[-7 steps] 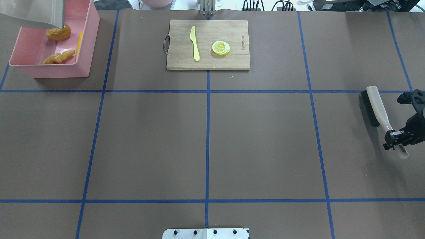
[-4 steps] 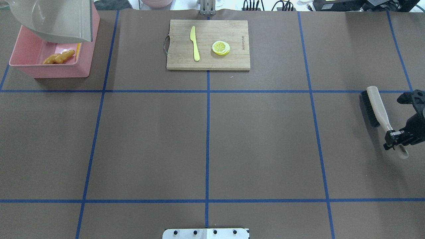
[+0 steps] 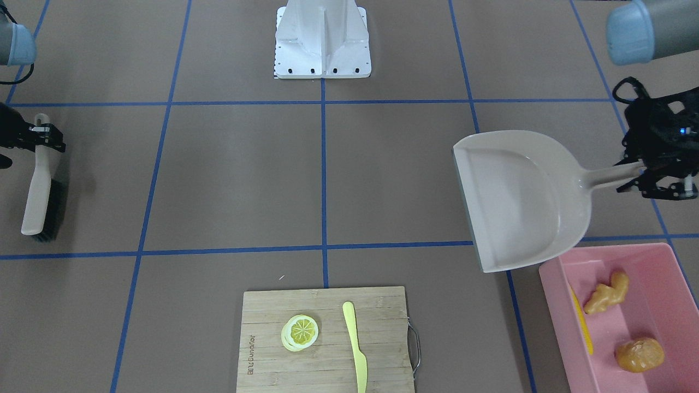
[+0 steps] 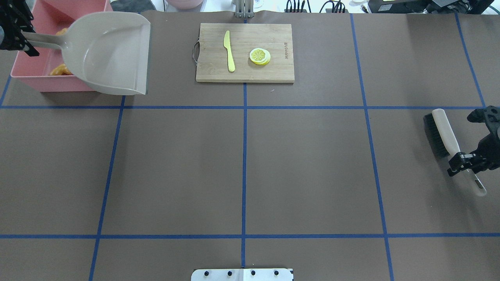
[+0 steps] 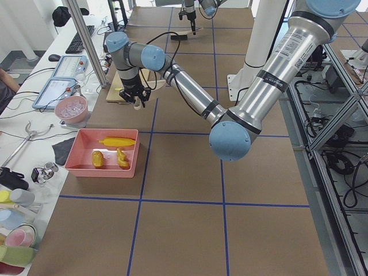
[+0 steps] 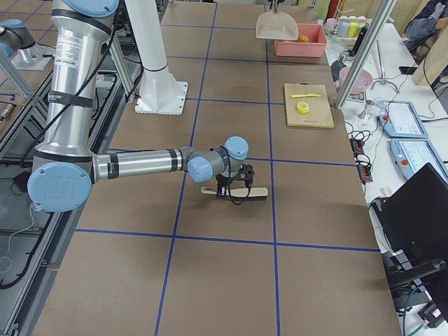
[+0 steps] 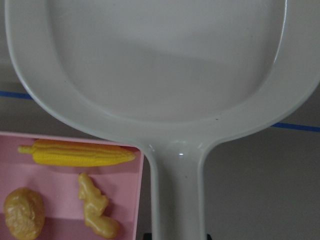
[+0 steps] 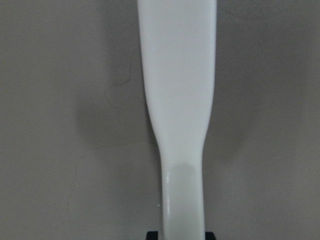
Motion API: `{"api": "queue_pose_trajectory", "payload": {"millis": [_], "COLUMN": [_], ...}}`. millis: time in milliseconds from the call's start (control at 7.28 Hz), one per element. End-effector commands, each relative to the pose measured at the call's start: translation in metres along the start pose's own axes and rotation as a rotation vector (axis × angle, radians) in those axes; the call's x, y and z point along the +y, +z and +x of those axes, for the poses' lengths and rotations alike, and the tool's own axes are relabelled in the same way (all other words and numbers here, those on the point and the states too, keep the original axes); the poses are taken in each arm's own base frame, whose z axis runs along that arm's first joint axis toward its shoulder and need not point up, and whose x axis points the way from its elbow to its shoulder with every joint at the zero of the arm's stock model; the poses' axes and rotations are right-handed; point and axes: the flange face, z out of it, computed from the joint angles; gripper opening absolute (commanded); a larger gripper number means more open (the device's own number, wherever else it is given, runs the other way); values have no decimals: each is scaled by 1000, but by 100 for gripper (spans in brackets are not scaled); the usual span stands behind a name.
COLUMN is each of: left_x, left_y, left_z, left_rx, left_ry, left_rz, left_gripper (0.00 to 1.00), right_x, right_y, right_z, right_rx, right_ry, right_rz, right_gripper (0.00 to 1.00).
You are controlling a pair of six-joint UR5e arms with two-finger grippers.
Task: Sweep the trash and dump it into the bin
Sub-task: 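Lower the dustpan with the left gripper while the right sets the brush down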
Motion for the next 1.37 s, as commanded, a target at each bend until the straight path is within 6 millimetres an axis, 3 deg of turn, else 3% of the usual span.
{"api": "queue_pose_trajectory", "payload": {"millis": [0, 549, 687, 962, 1236], "left_x": [-14, -87, -95, -103, -86], "left_y": [8, 56, 65, 85, 94], "left_z": [49, 98, 117, 139, 172], "left_rx": [-3, 40, -7, -6, -27], "left_ry": [-24, -1, -1, 20, 24], "left_rz": [19, 34, 29, 39, 32], "left_gripper": [0, 0, 0, 0, 0], "right_x": [0, 1, 0, -9, -12], "right_y": [-1, -6, -13, -40, -56], "right_z": [-1, -8, -6, 18, 34], "right_rx": [-1, -30, -39, -41, -43], "right_ry": [-2, -11, -5, 47, 76], "right_rz": [1, -4, 4, 63, 101], "right_gripper": [100, 100, 100, 100, 100]}}
